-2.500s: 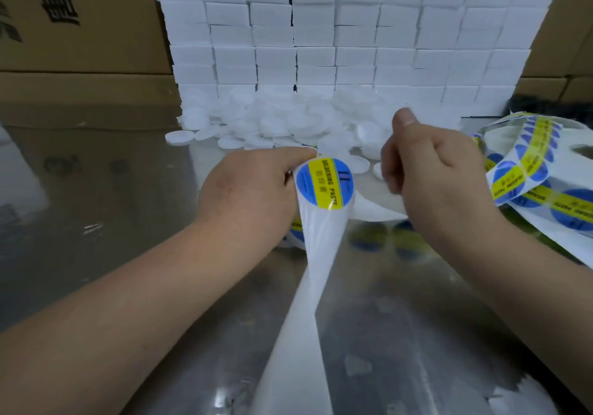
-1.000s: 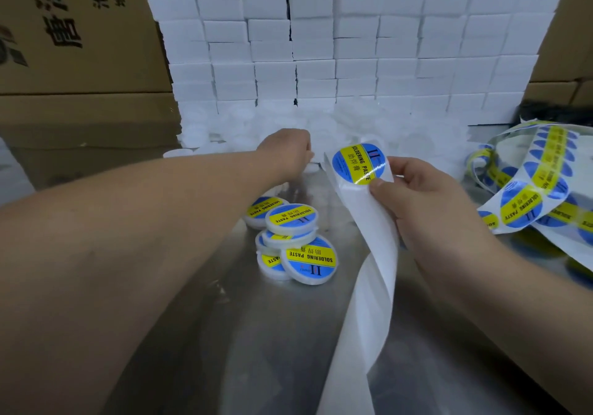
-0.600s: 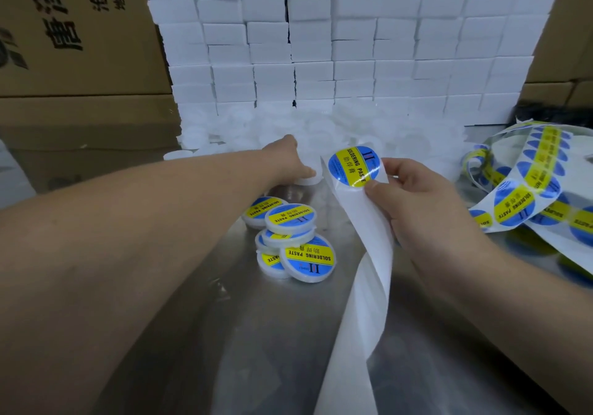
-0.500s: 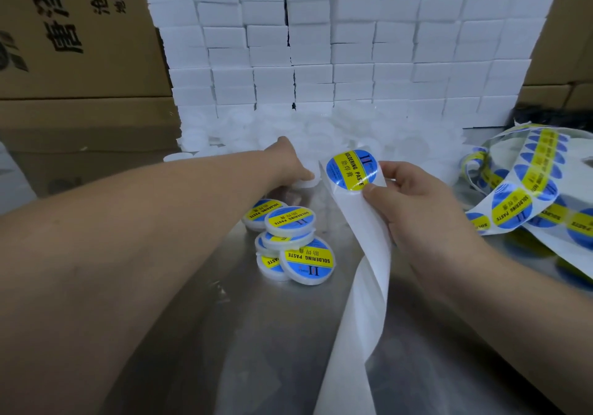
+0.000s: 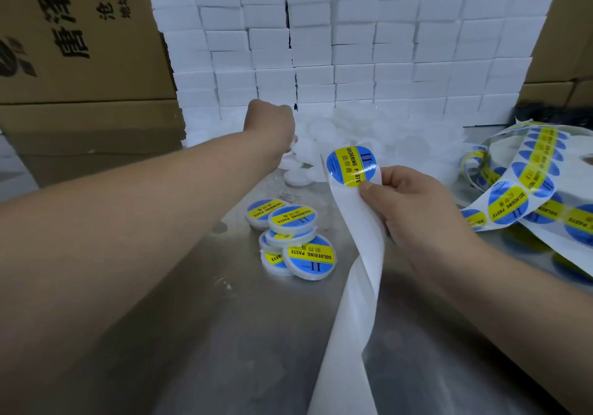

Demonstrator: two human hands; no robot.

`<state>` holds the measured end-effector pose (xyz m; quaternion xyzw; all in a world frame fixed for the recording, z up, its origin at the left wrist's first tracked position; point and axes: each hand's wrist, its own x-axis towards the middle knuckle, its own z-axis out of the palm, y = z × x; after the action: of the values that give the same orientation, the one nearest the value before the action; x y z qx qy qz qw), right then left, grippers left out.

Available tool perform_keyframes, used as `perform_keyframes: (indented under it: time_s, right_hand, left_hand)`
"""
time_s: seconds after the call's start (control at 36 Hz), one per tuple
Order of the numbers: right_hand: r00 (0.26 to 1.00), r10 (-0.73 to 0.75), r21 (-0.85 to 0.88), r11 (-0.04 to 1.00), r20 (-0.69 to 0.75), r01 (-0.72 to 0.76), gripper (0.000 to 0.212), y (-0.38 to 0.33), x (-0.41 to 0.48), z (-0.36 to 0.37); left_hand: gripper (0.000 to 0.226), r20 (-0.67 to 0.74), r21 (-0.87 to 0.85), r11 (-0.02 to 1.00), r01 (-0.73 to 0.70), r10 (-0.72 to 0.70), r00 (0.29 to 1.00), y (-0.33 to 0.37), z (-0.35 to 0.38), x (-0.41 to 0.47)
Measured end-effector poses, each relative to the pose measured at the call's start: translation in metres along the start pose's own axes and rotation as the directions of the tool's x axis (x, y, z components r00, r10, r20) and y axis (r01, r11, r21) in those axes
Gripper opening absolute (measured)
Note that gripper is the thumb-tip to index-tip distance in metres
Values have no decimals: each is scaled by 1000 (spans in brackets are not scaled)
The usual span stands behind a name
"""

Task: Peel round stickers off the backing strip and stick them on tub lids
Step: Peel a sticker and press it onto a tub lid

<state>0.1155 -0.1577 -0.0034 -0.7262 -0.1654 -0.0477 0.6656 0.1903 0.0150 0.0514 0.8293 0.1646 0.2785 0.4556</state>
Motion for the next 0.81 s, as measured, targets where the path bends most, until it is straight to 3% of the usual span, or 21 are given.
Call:
perform_keyframes:
  time_s: [0.03,0.11,0.17,0.25,0.31,0.42,0.56,0.61,0.81]
  right_hand:
    - [1000,6,5,1000,6,-6,13,0,0,1]
    - [999,16,12,1000,33,-16,13,-2,-2,3]
    - [998,19,21,1000,58,-20,12,-3,-5,4]
    - [996,7,35,999,90,-10,11,-5,-9,6]
    - [992,-16,49,999,122,10,15,-6,-11,6]
    - [980,-73,81,995,188,58,17,-9,-16,6]
    - [957,-95,222,974,273,33,31,-14,-18,3]
    - [944,-106,267,964,313,20,28,-16,-18,3]
    - [937,-144,247,967,317,65,29,-12,-19,4]
  left_hand:
    - [14,12,-170,985,-8,10,1000,9,-6,-14]
    - [9,80,16,972,-235,233,969,22,-30,-57]
    - [9,128,40,916,-400,392,911,23,-40,-83]
    - [20,182,296,781,-550,519,835,22,-56,-110]
    - [24,207,419,712,-563,530,823,17,-60,-120]
    - [22,268,463,715,-523,450,852,3,-56,-131]
    - [13,210,260,846,-465,421,883,-8,-47,-139]
    - [12,225,192,869,-457,414,882,-11,-46,-140]
    - [37,250,98,874,-476,441,862,-26,-51,-139]
